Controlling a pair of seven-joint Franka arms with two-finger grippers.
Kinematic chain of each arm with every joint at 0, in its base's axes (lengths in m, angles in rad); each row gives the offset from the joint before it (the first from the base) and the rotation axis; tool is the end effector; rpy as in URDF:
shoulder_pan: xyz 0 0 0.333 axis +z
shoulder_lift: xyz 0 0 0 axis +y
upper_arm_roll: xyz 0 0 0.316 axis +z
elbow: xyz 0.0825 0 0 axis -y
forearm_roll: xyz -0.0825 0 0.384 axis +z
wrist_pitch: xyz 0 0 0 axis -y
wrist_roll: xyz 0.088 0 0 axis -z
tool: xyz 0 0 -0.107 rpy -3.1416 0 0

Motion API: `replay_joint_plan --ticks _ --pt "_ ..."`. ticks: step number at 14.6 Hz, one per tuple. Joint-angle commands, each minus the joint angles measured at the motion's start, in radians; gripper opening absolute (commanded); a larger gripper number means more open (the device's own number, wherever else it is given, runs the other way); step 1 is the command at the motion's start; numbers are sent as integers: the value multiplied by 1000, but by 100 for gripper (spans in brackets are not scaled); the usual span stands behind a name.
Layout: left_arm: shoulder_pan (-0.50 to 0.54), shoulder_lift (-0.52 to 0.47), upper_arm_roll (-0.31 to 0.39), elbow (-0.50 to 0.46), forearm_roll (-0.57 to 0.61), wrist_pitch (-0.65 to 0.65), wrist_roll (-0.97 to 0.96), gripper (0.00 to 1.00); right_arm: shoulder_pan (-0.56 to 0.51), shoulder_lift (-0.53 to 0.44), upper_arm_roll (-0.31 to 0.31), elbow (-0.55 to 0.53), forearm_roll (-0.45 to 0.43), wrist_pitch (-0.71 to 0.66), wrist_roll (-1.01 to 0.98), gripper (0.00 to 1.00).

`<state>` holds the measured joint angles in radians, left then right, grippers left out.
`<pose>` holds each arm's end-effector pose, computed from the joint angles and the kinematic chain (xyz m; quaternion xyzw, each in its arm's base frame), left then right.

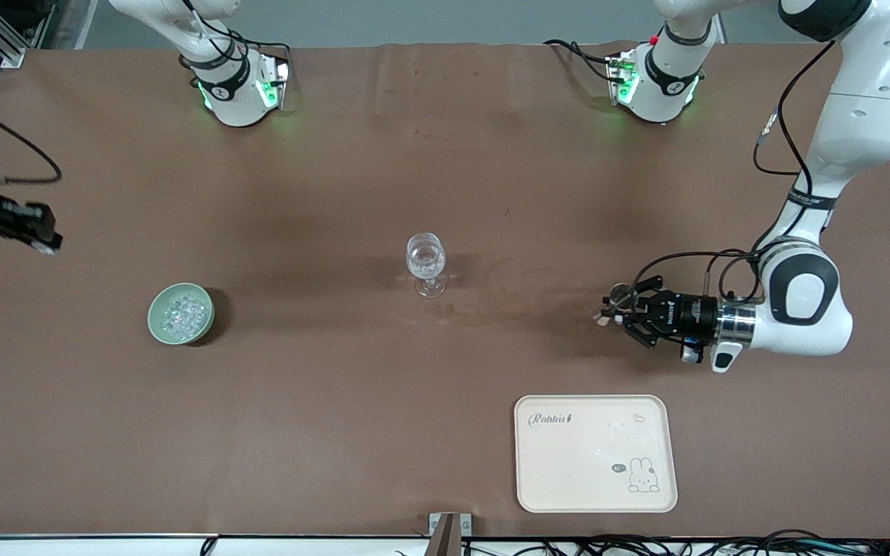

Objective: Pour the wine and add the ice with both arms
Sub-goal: 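Lift the ice cube with the right gripper while the left gripper carries the jigger, then tilt the jigger over the wine glass with the left gripper to pour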

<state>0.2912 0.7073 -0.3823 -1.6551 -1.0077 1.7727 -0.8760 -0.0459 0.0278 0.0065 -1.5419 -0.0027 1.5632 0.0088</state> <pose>0.6432 -0.1027 0.2399 0.6300 0.5041 -0.4645 0.3650 0.5620 -0.0225 0.6219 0.9997 -0.0241 -0.0033 0.0012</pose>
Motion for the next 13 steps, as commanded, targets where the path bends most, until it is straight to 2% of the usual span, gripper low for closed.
replay_joint_plan --ticks 1,4,11,13 --pt "-1 -40 -58 -14 -14 68 -66 1 -5 -78 4 -43 4 -17 -7 2" --pt "-30 -63 -113 -14 -12 163 -141 1 -9 -72 1 -43 12 9 -7 2" --pt "-237 -132 -113 -15 4 408 -300 0 -6 -71 1 -50 13 37 -7 2" --pt "-283 -146 -112 -15 26 439 -343 0 -6 -71 1 -50 13 35 -7 2"
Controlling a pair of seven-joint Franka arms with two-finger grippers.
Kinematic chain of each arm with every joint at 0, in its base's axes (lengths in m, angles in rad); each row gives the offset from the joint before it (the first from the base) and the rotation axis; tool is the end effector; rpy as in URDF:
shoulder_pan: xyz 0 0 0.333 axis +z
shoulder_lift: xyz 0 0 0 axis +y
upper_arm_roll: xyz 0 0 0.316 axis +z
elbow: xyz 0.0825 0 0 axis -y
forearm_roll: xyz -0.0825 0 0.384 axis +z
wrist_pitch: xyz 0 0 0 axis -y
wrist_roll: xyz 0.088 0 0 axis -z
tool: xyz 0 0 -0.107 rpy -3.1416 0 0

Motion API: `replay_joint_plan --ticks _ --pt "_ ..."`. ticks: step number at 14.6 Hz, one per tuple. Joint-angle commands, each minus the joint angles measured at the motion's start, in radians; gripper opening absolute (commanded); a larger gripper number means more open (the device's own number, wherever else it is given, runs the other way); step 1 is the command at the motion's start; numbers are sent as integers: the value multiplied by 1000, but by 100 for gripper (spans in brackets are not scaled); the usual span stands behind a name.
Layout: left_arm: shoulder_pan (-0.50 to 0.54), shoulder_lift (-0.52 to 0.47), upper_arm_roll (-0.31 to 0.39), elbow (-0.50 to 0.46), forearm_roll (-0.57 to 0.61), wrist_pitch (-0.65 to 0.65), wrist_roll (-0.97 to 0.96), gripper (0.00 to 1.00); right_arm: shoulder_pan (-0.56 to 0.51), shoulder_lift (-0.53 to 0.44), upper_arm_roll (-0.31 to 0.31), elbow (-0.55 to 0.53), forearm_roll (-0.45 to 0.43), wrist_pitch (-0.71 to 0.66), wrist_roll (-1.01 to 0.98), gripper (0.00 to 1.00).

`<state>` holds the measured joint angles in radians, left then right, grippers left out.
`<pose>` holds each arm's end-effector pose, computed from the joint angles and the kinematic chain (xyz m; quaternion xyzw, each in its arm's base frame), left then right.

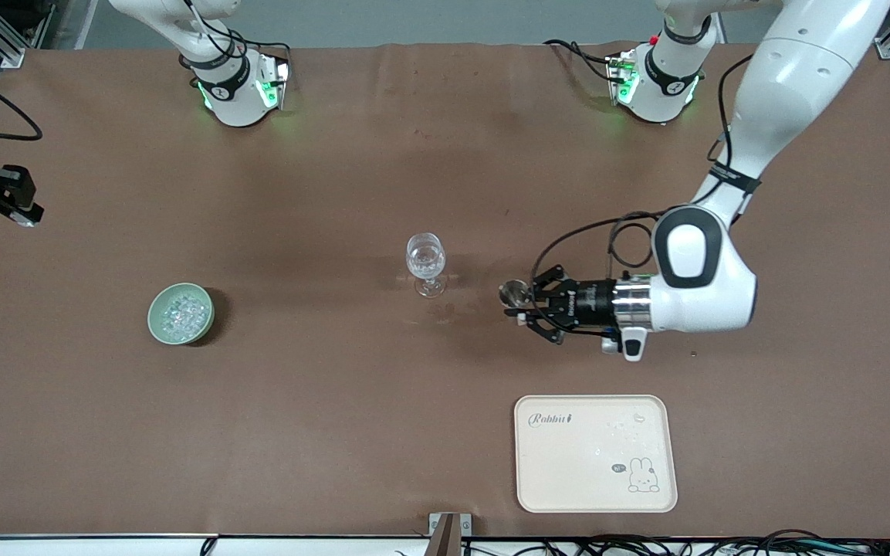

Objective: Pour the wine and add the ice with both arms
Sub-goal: 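Tilt the jigger over the wine glass with the left gripper to pour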

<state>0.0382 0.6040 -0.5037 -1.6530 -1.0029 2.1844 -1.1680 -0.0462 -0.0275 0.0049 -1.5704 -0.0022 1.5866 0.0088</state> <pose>0.6252 -0.2948 0.3179 0.6482 0.5647 -0.3884 0.3317 0.5474 -0.0228 0.6413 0.9994 -0.0250 0.0218 0.0015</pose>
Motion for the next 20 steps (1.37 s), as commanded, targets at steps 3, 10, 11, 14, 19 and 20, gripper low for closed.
replay_joint_plan --ticks 3,10,11,14,19,20 --pt "-93 -56 10 -18 145 69 -166 0 -7 -15 3 -22 13 10 -7 2" --pt "-167 -69 7 -2 394 81 -397 0 -6 -15 3 -20 13 9 -7 2" --pt "-179 -69 7 -4 412 87 -412 0 -6 -15 4 -20 13 7 -7 2" --pt "-213 -70 7 -1 507 92 -498 0 -7 -15 4 -20 13 6 -7 2" --pt "-248 -72 5 12 624 91 -584 0 -6 -15 4 -20 13 1 -7 2" --pt "-253 -72 5 10 642 91 -599 0 -6 -15 4 -20 13 1 -7 2"
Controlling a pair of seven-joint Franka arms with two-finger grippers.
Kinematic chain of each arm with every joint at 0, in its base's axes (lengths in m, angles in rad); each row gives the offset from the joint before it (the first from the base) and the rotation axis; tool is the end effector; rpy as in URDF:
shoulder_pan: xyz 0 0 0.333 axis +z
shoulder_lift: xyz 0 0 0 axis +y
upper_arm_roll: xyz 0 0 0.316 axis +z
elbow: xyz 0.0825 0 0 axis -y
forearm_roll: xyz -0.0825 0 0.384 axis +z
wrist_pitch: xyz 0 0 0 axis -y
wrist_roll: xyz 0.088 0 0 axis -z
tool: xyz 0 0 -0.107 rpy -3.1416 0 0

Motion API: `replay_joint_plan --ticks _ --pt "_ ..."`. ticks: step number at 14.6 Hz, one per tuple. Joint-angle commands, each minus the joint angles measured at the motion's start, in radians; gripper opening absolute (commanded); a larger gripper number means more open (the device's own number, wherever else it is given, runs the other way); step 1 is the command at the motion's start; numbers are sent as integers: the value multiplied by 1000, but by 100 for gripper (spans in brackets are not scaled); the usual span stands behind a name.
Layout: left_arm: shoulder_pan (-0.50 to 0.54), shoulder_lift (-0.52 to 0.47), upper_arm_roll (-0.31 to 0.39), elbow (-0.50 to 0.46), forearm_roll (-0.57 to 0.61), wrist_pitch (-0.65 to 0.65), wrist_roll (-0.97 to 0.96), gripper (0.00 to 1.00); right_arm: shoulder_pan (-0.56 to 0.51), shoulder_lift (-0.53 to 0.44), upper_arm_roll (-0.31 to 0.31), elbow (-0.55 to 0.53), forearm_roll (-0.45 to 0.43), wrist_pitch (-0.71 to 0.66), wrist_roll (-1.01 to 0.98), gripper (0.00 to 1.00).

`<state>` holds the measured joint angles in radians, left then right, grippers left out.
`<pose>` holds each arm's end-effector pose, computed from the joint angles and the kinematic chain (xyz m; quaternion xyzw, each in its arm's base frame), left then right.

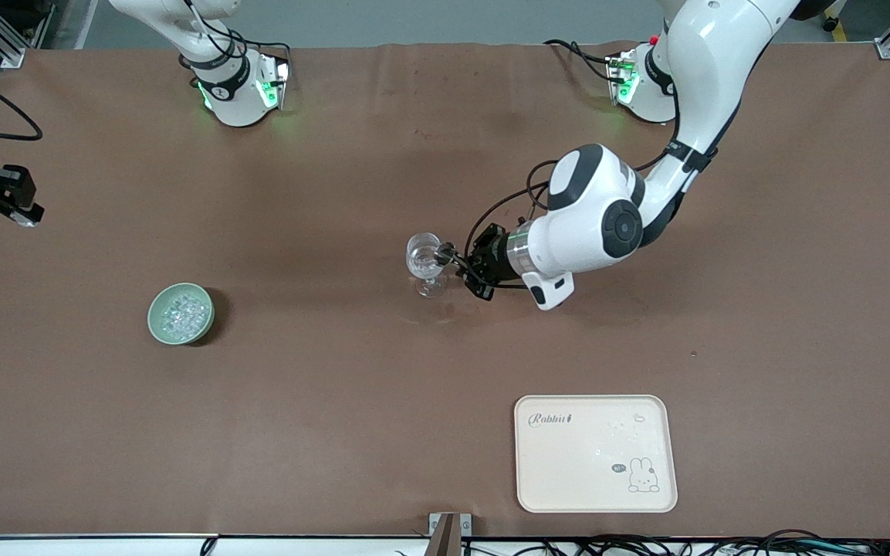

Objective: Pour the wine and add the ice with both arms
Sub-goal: 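Tilt the jigger over the wine glass with the left gripper to pour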

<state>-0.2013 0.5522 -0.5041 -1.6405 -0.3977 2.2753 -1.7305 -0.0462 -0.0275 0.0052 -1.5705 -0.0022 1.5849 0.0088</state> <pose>0.5530 -0.4200 0.3462 0.7472 0.5991 -0.2420 0.1555 0.5473 -0.0226 0.6411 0.9995 -0.0249 0.0209 0.0015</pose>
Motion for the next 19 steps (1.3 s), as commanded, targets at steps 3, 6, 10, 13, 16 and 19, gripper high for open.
replay_joint_plan --ticks 3,6,10,13,16,19 --pt "-43 -17 6 1 123 0 -104 0 -6 -15 4 -22 13 4 -7 2" --pt "-44 -23 6 4 148 -10 -121 0 -6 -15 4 -22 14 3 -7 2" --pt "-66 -32 6 5 246 -11 -191 0 -6 -15 4 -22 14 3 -7 2" --pt "-102 -32 7 19 347 -11 -271 0 -6 -15 4 -22 14 3 -7 3" --pt "-125 -32 7 21 433 -13 -328 0 -6 -15 4 -23 14 0 -7 3" --pt "-139 -34 6 28 520 -54 -371 0 -4 -15 4 -23 14 1 -7 3"
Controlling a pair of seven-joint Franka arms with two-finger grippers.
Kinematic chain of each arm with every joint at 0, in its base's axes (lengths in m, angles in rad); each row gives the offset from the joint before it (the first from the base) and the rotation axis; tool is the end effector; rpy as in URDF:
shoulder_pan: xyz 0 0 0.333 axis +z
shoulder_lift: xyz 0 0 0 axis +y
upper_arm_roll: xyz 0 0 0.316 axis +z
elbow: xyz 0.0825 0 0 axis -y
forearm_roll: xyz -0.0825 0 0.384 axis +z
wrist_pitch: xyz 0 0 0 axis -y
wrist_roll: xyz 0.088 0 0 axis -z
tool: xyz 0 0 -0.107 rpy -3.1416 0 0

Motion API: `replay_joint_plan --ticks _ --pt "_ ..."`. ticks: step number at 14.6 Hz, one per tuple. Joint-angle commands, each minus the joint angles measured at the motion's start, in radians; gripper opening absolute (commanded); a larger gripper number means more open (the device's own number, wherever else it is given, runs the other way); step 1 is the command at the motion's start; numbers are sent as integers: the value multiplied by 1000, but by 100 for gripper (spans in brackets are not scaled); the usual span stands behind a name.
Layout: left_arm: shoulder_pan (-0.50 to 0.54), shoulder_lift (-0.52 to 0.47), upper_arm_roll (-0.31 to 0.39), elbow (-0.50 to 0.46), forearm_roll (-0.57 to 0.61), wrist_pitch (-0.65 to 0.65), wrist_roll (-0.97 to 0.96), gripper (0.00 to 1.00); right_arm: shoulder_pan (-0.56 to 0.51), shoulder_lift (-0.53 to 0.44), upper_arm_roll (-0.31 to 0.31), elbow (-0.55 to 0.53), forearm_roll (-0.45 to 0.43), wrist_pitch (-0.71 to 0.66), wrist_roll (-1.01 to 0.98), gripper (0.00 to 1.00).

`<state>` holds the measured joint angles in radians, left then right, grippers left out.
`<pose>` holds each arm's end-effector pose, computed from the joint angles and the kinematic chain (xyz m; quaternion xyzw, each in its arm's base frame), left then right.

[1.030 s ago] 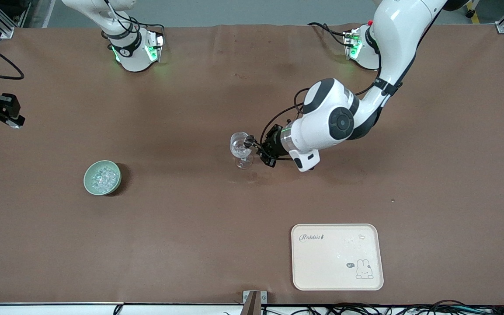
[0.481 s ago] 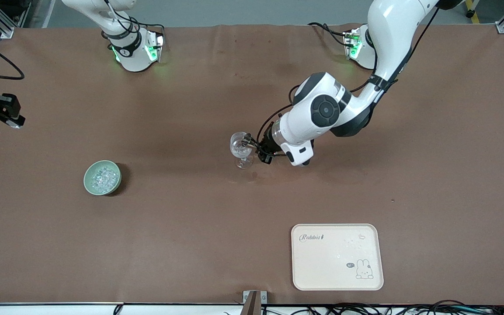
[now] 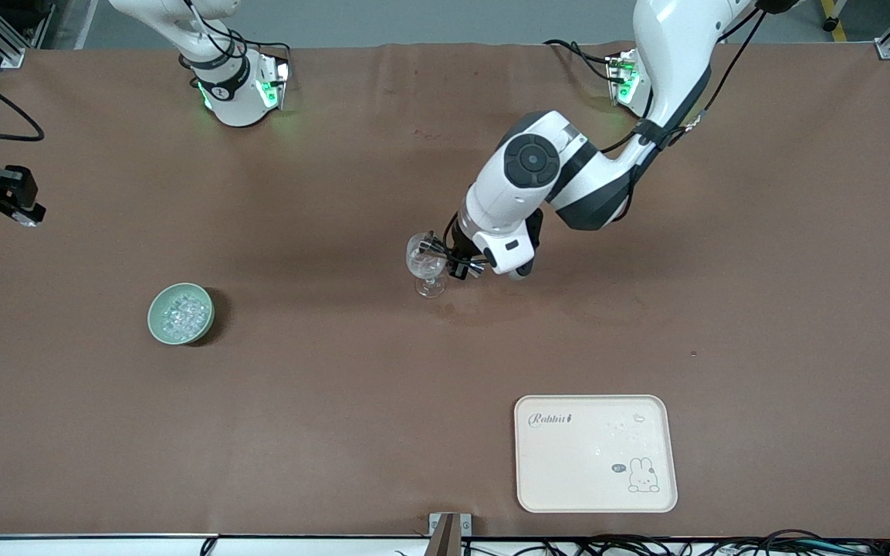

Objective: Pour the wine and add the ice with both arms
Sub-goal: 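Draw the jigger back with the left gripper while the right gripper carries ice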

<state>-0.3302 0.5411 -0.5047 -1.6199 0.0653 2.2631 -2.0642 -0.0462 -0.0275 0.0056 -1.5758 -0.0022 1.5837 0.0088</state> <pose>0.5045 -0.4804 0.3572 0.7972 0.5900 -0.0851 0.0951 0.5471 -0.0224 0.6384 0.9995 -0.0247 0.0177 0.0015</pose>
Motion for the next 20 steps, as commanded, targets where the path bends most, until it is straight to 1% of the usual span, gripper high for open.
replay_joint_plan --ticks 1,4,5,7,11,13,14,16,17,18,20 --pt "-12 -21 5 17 76 -60 -45 0 -6 -15 4 -18 14 2 -7 3" --pt "3 -18 3 32 65 -79 -37 0 -3 -15 4 -16 14 1 -7 3" --pt "13 -13 0 32 41 -79 -31 0 -3 -15 4 -16 14 1 -7 3" --pt "25 -4 2 38 -91 -76 21 0 -1 -17 5 -16 14 1 -7 3" --pt "114 0 2 44 -430 -76 223 0 32 -15 5 -18 14 2 7 3" --pt "167 -1 2 44 -556 -76 320 1 57 -15 5 -30 13 16 8 3" --pt "198 -1 2 46 -596 -77 347 1 74 -15 5 -32 14 25 10 2" --pt "264 7 2 55 -678 -77 406 1 132 12 5 -32 13 73 25 2" --pt "301 28 2 83 -726 -79 449 1 169 33 5 -32 13 96 66 2" --pt "344 45 2 93 -772 -79 487 1 227 53 5 -29 13 117 147 2" --pt "423 79 0 100 -861 -80 589 1 310 99 5 -16 16 124 250 2"
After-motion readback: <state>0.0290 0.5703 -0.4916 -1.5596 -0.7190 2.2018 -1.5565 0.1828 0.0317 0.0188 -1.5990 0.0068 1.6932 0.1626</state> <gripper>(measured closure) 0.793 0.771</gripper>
